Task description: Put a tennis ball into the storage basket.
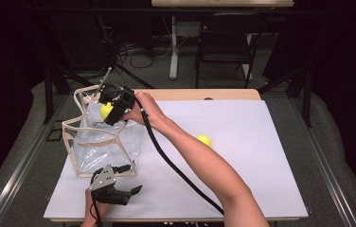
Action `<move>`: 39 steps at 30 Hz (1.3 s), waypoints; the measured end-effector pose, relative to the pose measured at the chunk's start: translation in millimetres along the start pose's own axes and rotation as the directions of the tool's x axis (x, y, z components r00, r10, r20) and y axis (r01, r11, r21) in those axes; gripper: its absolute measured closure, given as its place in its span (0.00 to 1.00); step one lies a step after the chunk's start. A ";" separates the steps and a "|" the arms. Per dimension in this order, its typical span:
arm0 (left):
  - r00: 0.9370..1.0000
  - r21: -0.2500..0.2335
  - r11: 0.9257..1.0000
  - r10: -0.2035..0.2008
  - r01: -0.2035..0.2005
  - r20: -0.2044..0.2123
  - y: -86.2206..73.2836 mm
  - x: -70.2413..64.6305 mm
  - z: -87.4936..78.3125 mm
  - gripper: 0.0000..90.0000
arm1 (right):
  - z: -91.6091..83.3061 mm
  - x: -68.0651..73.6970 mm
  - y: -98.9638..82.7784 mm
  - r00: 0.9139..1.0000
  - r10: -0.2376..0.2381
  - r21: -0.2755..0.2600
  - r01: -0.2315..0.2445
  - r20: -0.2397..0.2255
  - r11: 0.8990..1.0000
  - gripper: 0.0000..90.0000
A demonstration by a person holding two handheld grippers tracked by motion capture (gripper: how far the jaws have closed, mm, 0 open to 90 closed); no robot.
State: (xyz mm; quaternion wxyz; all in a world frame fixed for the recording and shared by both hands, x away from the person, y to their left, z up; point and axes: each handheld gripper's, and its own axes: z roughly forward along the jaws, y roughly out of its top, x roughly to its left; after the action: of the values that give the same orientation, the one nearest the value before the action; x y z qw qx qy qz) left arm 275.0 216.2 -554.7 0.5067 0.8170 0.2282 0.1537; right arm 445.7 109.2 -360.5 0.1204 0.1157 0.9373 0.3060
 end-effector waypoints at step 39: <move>1.000 0.002 1.000 0.003 -0.003 0.007 0.8 -0.7 0.7 0.18 | -60.4 -26.8 -71.7 0.992 0.129 -0.172 -0.127 -0.001 0.977 0.00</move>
State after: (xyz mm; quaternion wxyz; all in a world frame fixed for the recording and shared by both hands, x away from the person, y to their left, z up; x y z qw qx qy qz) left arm 274.9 215.0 -554.4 0.5066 0.8183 0.2253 0.1515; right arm 442.8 12.1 -352.1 0.1145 0.1665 0.8974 0.3922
